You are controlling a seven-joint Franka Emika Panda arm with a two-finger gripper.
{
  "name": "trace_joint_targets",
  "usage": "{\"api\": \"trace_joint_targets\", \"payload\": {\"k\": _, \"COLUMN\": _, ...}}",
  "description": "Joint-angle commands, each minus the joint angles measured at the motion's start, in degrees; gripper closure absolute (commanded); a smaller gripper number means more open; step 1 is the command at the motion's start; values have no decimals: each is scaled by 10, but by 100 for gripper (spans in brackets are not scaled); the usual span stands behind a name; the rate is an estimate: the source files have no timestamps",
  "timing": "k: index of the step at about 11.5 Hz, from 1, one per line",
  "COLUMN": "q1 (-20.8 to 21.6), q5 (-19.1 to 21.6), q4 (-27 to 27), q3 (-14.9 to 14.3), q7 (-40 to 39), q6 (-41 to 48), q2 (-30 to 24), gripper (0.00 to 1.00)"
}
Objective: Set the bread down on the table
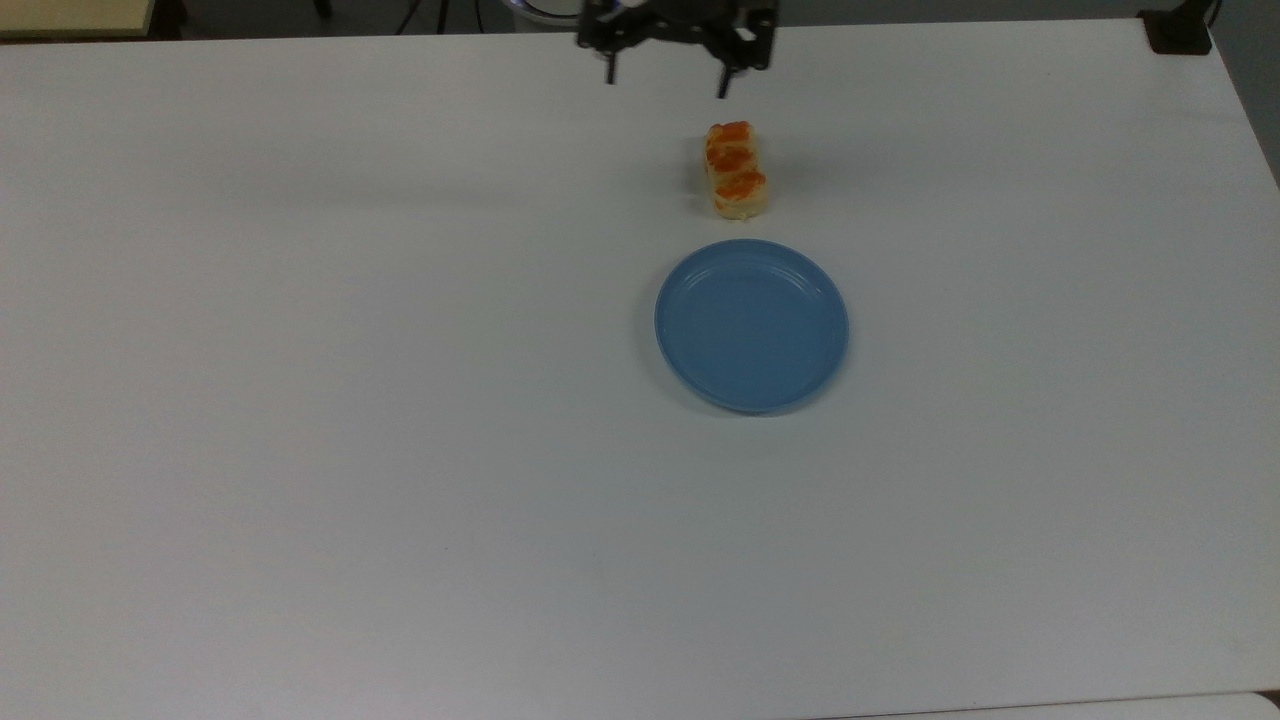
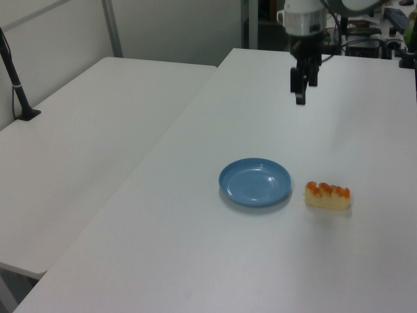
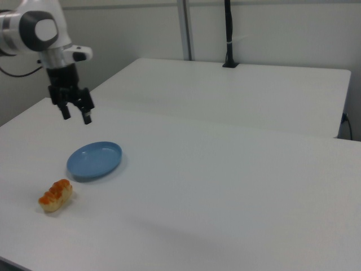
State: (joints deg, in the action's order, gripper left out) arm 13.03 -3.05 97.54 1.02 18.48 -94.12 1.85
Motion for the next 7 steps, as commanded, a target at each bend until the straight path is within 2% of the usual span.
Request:
{"api": "trace_joint_targets", "payload": {"k": 1, "q1": -63, "q5": 8, "q4": -37, "q3": -29, "q7": -107, "q6": 30, "q2": -7, "gripper": 0}}
{"api": "trace_joint_targets", "payload": {"k": 3, "q1": -78, "q5": 8, "q4": -38, "q3": -58, "q7": -148, "q6": 25, "q2": -9, "gripper": 0}}
{"api": "trace_joint_targets", "payload": {"k": 7, "q1": -78, "q5": 9, "q4": -38, "q3": -66, "q7": -157, "q6": 23, "q2": -9, "gripper": 0}}
